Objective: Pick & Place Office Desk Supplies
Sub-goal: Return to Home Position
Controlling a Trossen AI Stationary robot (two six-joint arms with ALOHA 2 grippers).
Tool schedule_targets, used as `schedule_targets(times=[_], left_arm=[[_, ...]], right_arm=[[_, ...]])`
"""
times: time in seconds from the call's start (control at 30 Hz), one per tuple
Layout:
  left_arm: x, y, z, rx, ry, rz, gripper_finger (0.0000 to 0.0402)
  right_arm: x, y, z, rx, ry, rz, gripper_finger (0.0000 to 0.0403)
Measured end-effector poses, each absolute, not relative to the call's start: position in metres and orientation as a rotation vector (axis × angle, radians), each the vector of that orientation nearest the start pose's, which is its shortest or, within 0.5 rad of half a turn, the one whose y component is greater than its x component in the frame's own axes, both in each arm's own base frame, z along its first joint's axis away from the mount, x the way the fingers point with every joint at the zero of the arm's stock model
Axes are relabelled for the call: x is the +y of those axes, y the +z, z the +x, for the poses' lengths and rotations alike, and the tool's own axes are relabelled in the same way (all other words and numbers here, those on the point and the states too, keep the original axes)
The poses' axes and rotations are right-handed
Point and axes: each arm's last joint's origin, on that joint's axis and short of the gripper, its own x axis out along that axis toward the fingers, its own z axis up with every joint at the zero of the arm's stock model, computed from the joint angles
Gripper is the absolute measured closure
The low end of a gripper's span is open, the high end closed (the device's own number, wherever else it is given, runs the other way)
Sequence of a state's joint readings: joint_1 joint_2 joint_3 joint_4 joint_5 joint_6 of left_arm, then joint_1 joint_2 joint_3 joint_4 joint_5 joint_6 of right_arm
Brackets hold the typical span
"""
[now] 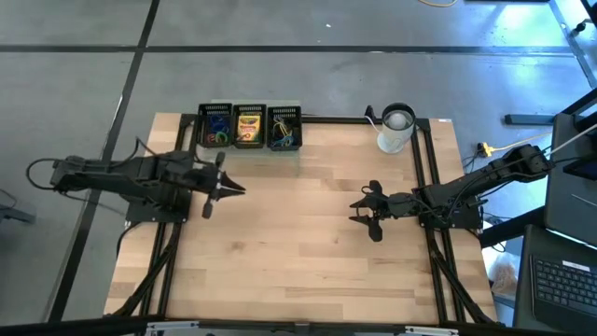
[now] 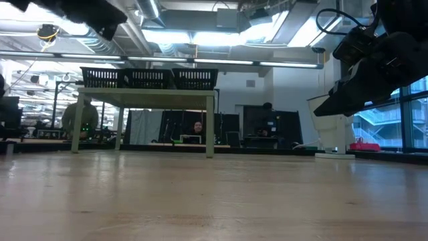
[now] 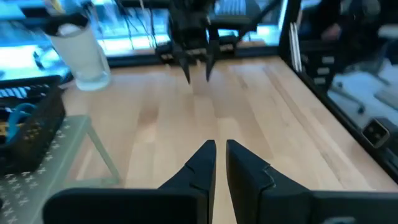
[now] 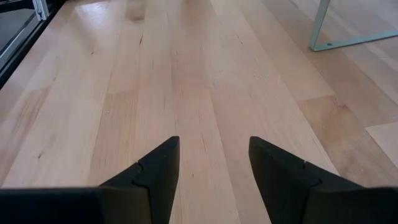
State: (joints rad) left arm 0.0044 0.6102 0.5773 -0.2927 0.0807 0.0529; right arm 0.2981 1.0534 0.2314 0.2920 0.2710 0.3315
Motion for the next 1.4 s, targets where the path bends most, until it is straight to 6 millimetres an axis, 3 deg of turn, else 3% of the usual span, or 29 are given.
schedule_targets(times=[0.33,0.8,1.4], left_arm=[[0.0,0.229,0.122,0.139,-0.015,0.041,0.0374],[0.0,0.173,0.117,-0.04,-0.009,0.047,0.0374],[0.0,0.169,0.117,0.0,-0.02,0.047,0.037]], right_arm=[[0.046,0.146,0.177,0.506,-0.058,0.176,0.0209],[0.046,0.146,0.177,0.506,-0.058,0.176,0.0209],[0.046,0.146,0.177,0.506,-0.058,0.176,0.0209]])
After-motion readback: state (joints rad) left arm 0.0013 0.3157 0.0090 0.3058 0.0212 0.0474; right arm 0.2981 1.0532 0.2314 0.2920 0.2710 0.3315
